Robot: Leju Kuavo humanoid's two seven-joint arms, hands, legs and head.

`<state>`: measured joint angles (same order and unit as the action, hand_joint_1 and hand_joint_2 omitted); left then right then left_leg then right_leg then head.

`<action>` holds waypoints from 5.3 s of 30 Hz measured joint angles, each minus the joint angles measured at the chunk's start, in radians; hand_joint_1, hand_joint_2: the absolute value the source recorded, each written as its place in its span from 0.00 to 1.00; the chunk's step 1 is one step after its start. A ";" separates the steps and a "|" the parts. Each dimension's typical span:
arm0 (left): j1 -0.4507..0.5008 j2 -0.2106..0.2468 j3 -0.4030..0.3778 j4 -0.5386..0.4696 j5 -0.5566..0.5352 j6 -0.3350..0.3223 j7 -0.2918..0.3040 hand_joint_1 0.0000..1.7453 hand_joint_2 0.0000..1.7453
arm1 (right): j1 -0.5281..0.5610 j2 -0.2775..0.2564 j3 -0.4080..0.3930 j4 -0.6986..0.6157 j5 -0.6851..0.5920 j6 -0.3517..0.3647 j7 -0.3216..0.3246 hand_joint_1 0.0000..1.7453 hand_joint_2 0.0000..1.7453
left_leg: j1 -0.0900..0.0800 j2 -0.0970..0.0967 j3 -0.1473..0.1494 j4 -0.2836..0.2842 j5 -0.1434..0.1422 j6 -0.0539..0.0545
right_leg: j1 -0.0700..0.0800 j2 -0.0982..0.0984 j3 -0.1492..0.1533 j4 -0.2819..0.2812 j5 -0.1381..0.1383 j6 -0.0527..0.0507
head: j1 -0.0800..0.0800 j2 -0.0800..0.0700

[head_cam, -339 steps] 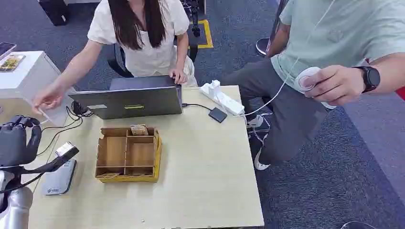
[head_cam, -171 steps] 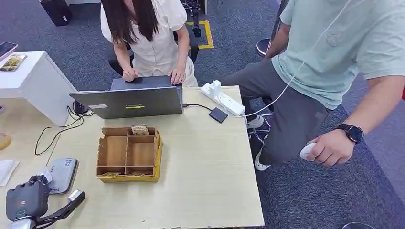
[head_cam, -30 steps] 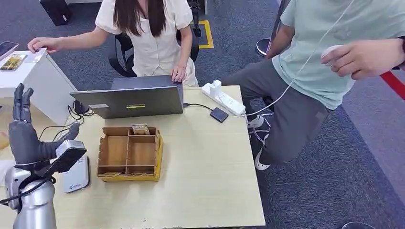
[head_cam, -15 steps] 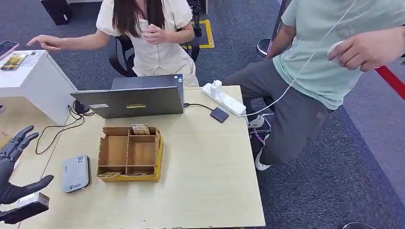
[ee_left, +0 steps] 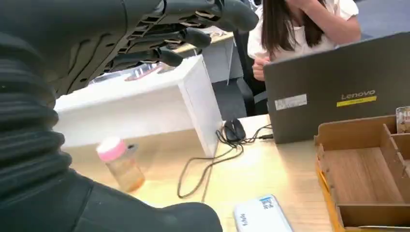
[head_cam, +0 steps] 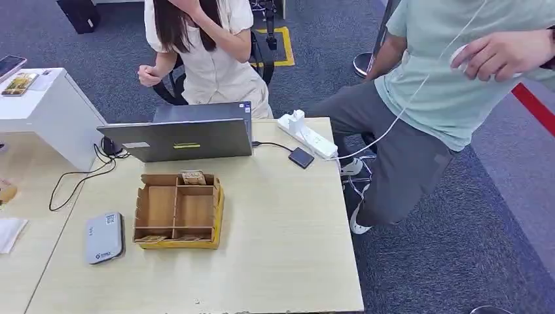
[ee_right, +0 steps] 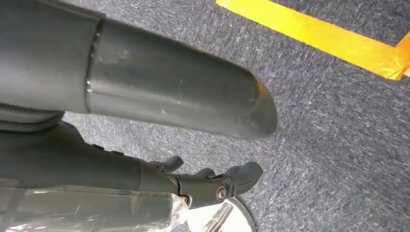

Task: Pass the card to the sensor for recognition and then transmit it.

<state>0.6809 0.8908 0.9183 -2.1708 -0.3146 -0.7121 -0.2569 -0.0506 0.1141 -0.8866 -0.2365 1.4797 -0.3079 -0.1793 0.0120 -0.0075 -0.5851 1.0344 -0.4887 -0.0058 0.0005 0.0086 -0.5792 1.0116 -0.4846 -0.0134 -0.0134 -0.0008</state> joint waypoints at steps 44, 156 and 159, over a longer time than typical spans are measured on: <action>-0.455 -0.330 -1.198 0.277 -1.085 0.756 0.307 0.00 1.00 | -0.009 0.035 -0.091 0.000 -0.002 -0.019 0.026 0.00 0.00 | -0.004 -0.004 0.003 0.001 0.000 0.003 | -0.004 -0.004 0.003 -0.001 0.001 0.002 | 0.000 0.000; -0.628 -0.600 -1.270 0.502 -1.256 0.746 0.433 1.00 1.00 | -0.012 0.035 -0.132 0.000 0.001 -0.018 0.037 0.00 0.00 | -0.004 -0.004 0.002 0.001 0.001 0.004 | -0.004 -0.003 0.002 -0.001 0.002 0.003 | 0.000 0.000; -0.628 -0.600 -1.270 0.502 -1.256 0.746 0.433 1.00 1.00 | -0.012 0.035 -0.132 0.000 0.001 -0.018 0.037 0.00 0.00 | -0.004 -0.004 0.002 0.001 0.001 0.004 | -0.004 -0.003 0.002 -0.001 0.002 0.003 | 0.000 0.000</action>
<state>0.0530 0.2911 -0.3513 -1.6690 -1.5709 0.0340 0.1762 -0.0630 0.1488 -1.0182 -0.2369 1.4805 -0.3262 -0.1427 0.0080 -0.0111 -0.5831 1.0358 -0.4880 -0.0013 -0.0034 0.0060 -0.5771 1.0107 -0.4830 -0.0108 -0.0130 -0.0008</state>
